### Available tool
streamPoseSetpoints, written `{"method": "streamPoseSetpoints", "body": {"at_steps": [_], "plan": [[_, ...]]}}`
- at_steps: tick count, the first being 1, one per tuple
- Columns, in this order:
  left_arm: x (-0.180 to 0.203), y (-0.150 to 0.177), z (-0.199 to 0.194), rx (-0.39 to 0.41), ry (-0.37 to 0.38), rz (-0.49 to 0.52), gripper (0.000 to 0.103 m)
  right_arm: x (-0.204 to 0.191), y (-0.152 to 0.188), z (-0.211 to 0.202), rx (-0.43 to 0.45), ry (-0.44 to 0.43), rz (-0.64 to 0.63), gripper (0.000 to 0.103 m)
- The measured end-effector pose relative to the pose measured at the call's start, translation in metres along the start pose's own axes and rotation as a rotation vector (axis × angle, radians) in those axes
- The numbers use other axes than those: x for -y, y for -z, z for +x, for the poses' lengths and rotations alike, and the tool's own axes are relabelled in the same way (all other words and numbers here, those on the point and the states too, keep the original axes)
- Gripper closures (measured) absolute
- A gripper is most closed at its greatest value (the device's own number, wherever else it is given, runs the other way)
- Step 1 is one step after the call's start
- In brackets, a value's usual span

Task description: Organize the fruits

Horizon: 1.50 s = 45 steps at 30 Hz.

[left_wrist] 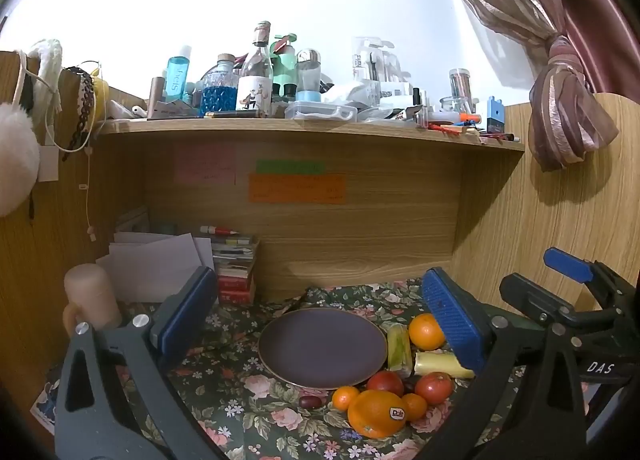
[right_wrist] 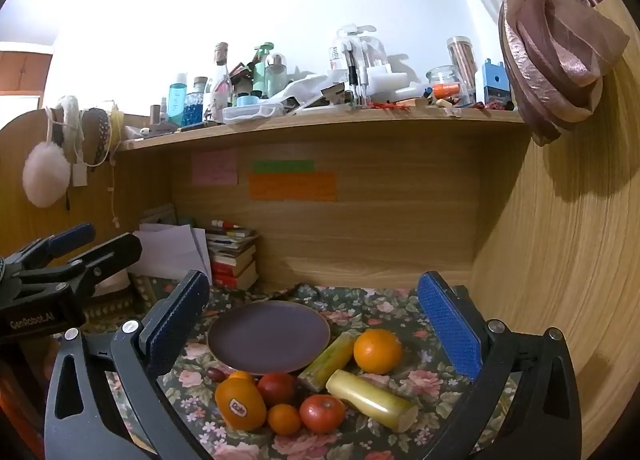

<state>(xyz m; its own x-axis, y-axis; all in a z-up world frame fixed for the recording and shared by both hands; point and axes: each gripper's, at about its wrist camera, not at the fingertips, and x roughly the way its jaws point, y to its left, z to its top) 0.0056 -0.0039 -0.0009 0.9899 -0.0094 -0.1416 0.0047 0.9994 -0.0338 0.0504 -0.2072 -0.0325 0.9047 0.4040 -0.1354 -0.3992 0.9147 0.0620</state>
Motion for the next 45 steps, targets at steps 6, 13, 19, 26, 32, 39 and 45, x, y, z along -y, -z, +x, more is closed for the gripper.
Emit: {"method": "streamPoseSetpoints", "body": {"at_steps": [6, 13, 19, 26, 32, 39, 45], "plan": [[0.002, -0.001, -0.001, -0.002, 0.000, 0.002, 0.000, 0.001, 0.001, 0.000, 0.000, -0.002, 0.005, 0.000], [0.002, -0.001, -0.001, -0.001, -0.001, 0.005, 0.000, 0.000, 0.000, 0.003, -0.001, 0.003, 0.007, 0.000], [0.003, -0.001, 0.000, -0.005, 0.000, 0.002, 0.000, 0.001, 0.001, 0.001, 0.006, -0.002, 0.006, 0.000], [0.003, -0.001, 0.001, -0.008, 0.001, 0.002, 0.000, 0.000, 0.000, 0.001, 0.002, -0.012, 0.009, 0.000], [0.001, 0.000, 0.005, -0.014, 0.003, -0.004, 0.000, 0.000, 0.001, 0.001, 0.009, -0.012, 0.016, 0.000], [-0.003, 0.003, 0.013, -0.039, 0.025, -0.008, 0.000, 0.000, 0.004, 0.008, -0.055, -0.016, -0.033, 0.000], [-0.004, 0.007, 0.028, -0.095, 0.040, -0.005, 0.012, 0.005, 0.007, 0.015, -0.115, -0.010, -0.044, 0.003]]}}
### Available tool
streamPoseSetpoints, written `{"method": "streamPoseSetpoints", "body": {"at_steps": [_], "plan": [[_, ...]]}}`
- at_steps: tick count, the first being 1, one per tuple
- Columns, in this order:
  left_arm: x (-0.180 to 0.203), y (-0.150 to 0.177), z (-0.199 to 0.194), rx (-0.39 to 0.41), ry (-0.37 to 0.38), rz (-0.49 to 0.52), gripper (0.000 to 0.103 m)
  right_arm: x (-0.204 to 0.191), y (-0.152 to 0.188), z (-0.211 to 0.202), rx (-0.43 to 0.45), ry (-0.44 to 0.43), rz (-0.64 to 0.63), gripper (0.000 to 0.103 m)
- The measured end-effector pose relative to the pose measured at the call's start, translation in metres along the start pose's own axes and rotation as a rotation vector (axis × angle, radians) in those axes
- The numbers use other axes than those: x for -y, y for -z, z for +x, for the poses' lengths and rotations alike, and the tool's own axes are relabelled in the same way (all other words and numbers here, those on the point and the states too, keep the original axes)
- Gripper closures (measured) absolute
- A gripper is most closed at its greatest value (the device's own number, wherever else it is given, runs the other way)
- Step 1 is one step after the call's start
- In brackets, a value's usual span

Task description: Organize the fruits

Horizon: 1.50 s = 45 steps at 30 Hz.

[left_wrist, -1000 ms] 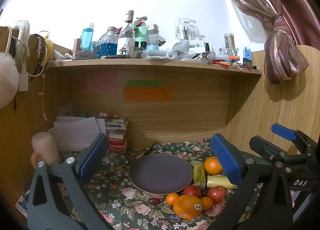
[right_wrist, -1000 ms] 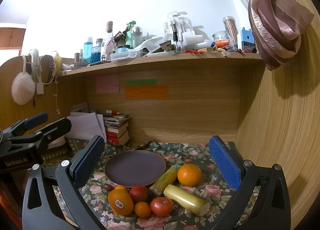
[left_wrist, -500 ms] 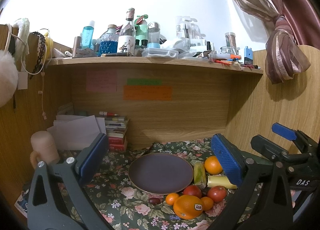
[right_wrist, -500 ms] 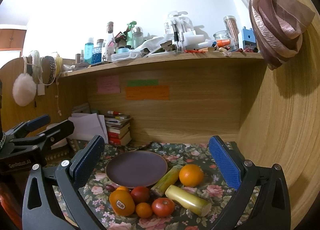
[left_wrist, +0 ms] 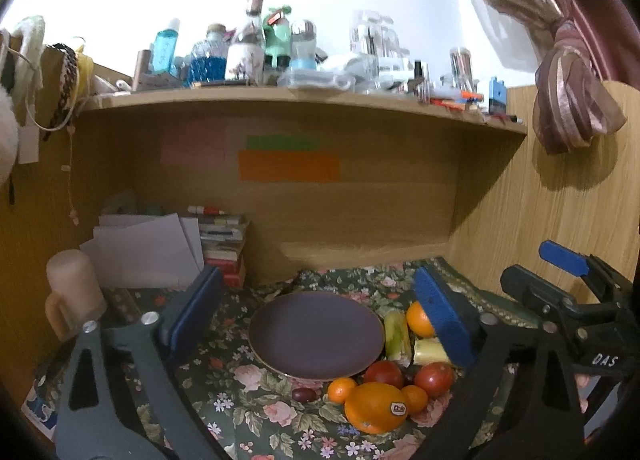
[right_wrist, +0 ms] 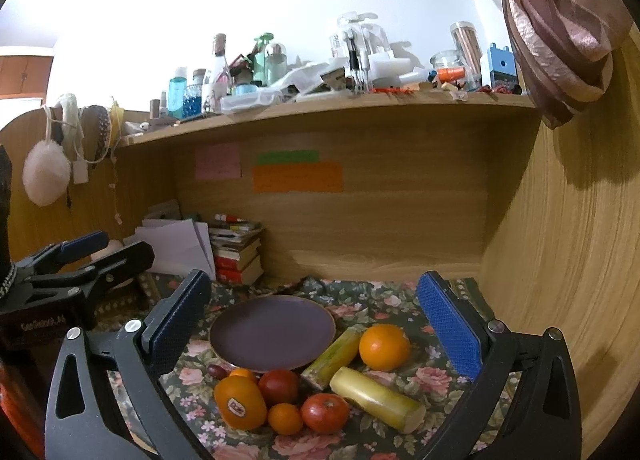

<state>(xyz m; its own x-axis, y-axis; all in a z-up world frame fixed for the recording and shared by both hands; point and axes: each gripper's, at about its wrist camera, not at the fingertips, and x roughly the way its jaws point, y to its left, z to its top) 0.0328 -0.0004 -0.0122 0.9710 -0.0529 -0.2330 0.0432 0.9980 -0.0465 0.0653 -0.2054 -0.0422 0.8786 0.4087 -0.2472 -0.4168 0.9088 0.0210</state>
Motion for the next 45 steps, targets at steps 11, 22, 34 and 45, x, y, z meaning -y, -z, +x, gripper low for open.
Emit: {"method": "streamPoseSetpoints", "body": {"at_steps": [11, 22, 34, 45], "plan": [[0.004, 0.029, 0.054, -0.242, 0.096, -0.005, 0.030, 0.039, 0.024, 0.028, -0.131, 0.008, -0.015, 0.024], [0.024, 0.073, 0.083, -0.431, 0.132, 0.022, 0.034, 0.060, 0.048, 0.037, -0.233, 0.037, 0.007, 0.027], [0.042, 0.110, 0.100, -0.560, 0.167, 0.025, 0.034, 0.068, 0.070, 0.044, -0.299, 0.019, 0.063, 0.027], [0.036, 0.111, 0.103, -0.553, 0.220, -0.006, 0.039, 0.066, 0.074, 0.053, -0.321, 0.014, 0.049, 0.027]]}}
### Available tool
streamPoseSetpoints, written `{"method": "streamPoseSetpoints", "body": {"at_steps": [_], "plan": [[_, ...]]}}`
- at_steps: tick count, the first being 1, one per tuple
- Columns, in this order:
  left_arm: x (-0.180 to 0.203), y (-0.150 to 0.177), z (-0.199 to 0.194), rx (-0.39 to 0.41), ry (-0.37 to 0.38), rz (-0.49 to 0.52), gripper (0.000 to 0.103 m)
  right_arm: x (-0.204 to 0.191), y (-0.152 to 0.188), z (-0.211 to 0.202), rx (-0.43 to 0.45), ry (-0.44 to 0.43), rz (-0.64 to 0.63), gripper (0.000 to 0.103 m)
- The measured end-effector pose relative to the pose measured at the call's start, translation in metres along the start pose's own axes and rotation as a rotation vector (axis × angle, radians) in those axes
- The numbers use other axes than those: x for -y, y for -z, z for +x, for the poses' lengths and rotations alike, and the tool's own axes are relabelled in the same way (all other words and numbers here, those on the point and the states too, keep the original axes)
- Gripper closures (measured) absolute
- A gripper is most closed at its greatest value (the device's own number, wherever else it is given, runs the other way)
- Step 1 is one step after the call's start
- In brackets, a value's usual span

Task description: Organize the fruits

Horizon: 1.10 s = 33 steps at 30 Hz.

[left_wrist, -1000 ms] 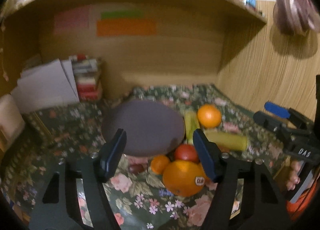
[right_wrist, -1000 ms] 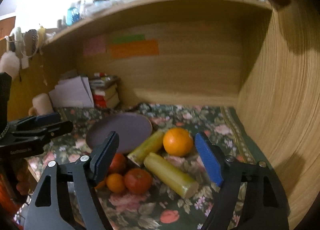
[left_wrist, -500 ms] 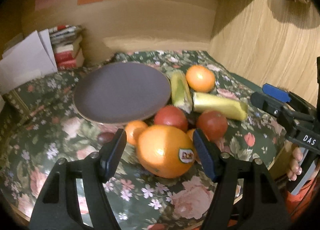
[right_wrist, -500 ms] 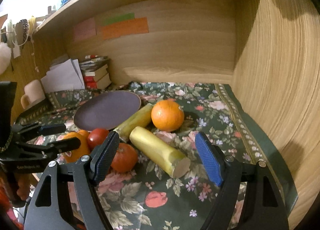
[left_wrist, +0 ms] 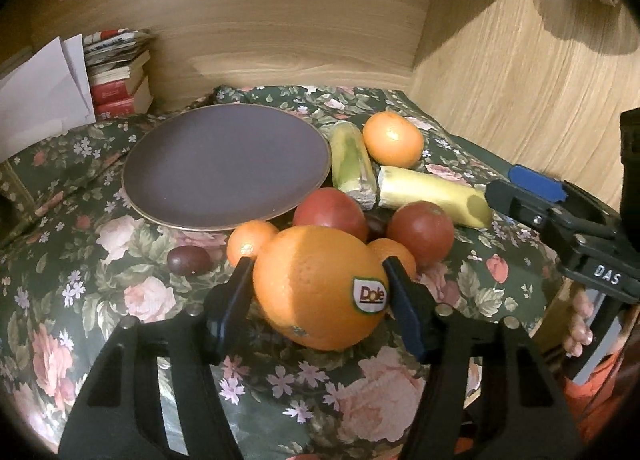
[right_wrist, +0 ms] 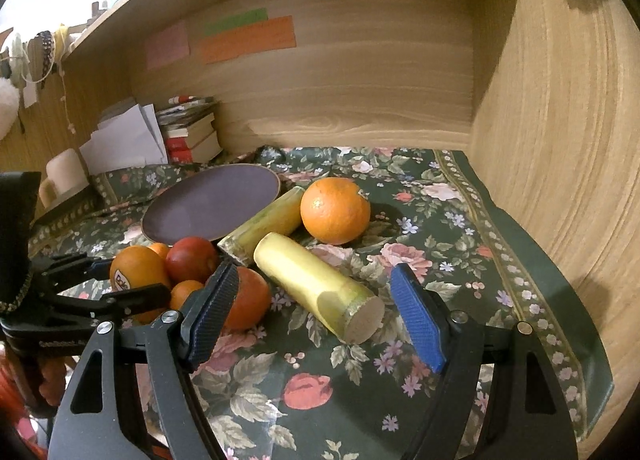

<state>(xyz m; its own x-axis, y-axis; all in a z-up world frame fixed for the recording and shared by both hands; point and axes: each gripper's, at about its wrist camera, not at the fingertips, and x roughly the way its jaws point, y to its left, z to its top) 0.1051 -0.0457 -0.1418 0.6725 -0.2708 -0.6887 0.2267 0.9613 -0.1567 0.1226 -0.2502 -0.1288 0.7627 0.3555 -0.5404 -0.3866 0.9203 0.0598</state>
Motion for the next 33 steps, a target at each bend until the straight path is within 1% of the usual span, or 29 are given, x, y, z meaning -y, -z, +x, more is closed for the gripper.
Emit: {"method": "streamPoseSetpoints", "body": {"at_steps": [4, 7, 10, 17, 21, 29, 33], "plan": [[0.001, -0.003, -0.003, 0.005, -0.012, 0.023, 0.040, 0.000, -0.005, 0.004, 0.000, 0.009, -0.011, 0.027], [-0.002, -0.006, -0.008, 0.017, -0.005, 0.015, 0.040, 0.001, -0.010, 0.008, -0.003, 0.011, -0.015, 0.027], [-0.008, -0.012, -0.016, 0.047, -0.011, 0.006, 0.040, -0.001, -0.015, 0.012, -0.007, 0.022, -0.031, 0.027], [-0.024, -0.035, -0.031, 0.113, -0.028, -0.023, 0.040, -0.001, -0.031, 0.033, -0.051, 0.048, -0.071, 0.027], [-0.035, -0.050, -0.030, 0.128, -0.031, -0.031, 0.040, 0.002, -0.042, 0.053, -0.092, 0.060, -0.084, 0.027], [-0.056, -0.071, -0.018, 0.140, -0.036, -0.031, 0.040, 0.015, -0.055, 0.095, -0.204, 0.031, -0.025, 0.027], [-0.063, -0.078, -0.013, 0.143, -0.044, -0.027, 0.040, 0.015, -0.055, 0.110, -0.259, 0.045, -0.051, 0.027]]}}
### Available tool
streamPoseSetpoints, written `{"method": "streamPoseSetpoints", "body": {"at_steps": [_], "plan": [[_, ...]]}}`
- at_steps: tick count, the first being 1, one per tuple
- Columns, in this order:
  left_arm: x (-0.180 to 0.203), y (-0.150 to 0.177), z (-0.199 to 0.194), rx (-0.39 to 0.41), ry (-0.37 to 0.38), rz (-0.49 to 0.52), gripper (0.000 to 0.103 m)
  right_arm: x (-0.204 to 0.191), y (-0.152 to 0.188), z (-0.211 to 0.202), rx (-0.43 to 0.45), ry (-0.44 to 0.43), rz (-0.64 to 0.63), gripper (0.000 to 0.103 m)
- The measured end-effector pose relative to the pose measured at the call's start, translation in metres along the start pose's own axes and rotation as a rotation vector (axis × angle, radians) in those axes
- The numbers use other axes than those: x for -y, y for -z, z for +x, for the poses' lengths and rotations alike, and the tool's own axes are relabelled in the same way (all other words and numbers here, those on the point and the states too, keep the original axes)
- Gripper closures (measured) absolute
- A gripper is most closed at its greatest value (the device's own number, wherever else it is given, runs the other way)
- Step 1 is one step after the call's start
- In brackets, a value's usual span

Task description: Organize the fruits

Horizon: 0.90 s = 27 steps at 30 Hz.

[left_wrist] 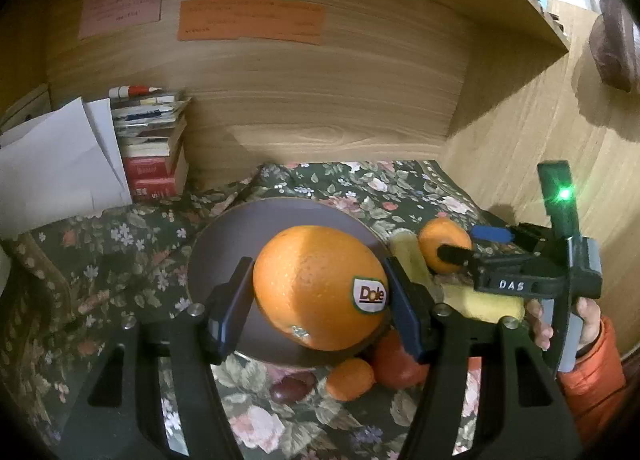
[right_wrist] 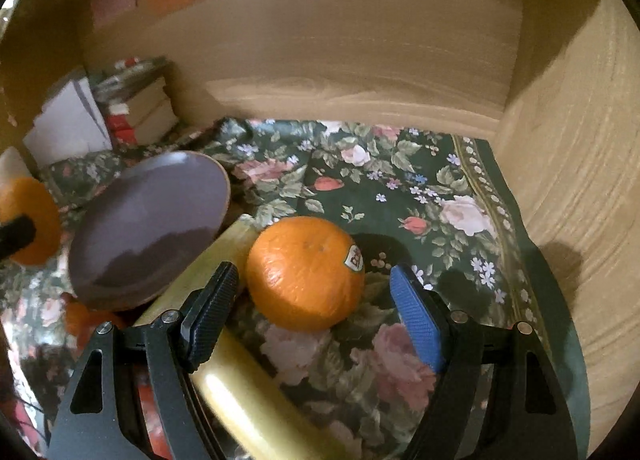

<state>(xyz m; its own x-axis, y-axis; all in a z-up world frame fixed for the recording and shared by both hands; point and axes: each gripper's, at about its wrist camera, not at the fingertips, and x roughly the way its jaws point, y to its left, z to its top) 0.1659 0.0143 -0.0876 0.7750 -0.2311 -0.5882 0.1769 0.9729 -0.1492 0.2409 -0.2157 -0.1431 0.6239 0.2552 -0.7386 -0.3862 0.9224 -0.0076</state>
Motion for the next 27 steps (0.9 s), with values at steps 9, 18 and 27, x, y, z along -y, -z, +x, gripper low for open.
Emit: {"method": "streamPoseSetpoints", "body": {"at_steps": [9, 18, 27], "plan": [[-0.013, -0.009, 0.009, -0.003, -0.020, 0.001, 0.040, 0.002, -0.003, 0.013, -0.050, -0.054, -0.005, 0.037], [-0.027, -0.020, 0.010, 0.002, -0.055, 0.001, 0.040, -0.010, -0.009, 0.000, 0.009, -0.005, -0.034, 0.039], [-0.041, -0.033, 0.015, -0.005, -0.072, 0.008, 0.040, -0.027, -0.033, -0.026, 0.098, -0.036, -0.073, 0.042]]}}
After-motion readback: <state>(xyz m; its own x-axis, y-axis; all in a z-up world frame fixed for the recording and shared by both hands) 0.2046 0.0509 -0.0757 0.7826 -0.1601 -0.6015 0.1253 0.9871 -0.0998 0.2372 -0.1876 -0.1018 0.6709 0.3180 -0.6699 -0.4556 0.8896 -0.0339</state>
